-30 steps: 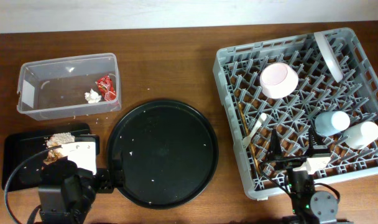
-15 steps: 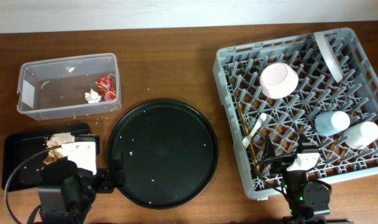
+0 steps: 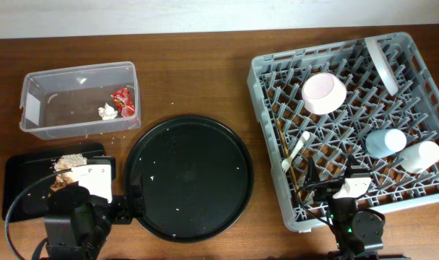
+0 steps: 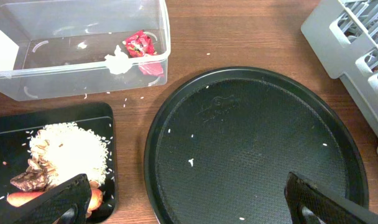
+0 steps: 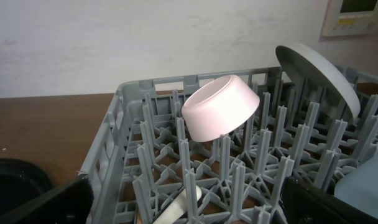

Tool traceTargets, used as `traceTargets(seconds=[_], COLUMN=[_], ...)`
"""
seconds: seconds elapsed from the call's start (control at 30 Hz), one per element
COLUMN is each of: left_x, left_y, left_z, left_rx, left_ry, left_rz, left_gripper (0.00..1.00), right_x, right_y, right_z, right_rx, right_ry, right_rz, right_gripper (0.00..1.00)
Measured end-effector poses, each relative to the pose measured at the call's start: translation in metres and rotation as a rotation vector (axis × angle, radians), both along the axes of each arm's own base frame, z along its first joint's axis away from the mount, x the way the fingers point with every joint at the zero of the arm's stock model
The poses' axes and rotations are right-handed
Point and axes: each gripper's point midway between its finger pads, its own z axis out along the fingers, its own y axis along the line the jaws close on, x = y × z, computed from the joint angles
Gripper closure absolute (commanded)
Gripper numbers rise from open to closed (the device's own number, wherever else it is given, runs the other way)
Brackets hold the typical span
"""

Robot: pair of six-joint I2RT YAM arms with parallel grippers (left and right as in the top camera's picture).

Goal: Sort waste into correct bins and load items into the dishwasher rack

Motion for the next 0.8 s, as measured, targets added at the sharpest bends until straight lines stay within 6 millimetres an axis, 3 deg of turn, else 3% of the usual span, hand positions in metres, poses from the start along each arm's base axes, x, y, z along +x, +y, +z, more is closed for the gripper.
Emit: traceTargets(seconds=[0.57,0.7,0.8], left_x=[-0.005,-0.004,0.011], left_y=[0.001,0.002,0.001], left_z=[-0.002,-0.020,-0.038], left_rx=[0.003,0.005,-0.002], left_ry=[0.001,-0.020,-0.119], left_rz=[0.003,0.009,0.009], left_gripper=[0.01,0.01,0.01], right_x=[0.000,0.000,0.000], right_y=[0.000,0.000,0.001], right_z=[0.000,0.000,0.000], right_rx=[0.000,0.000,0.000], right_ry=[0.000,0.000,0.001], right_rz=[0.000,0.000,0.003], right_gripper=[0.01,0.01,0.01])
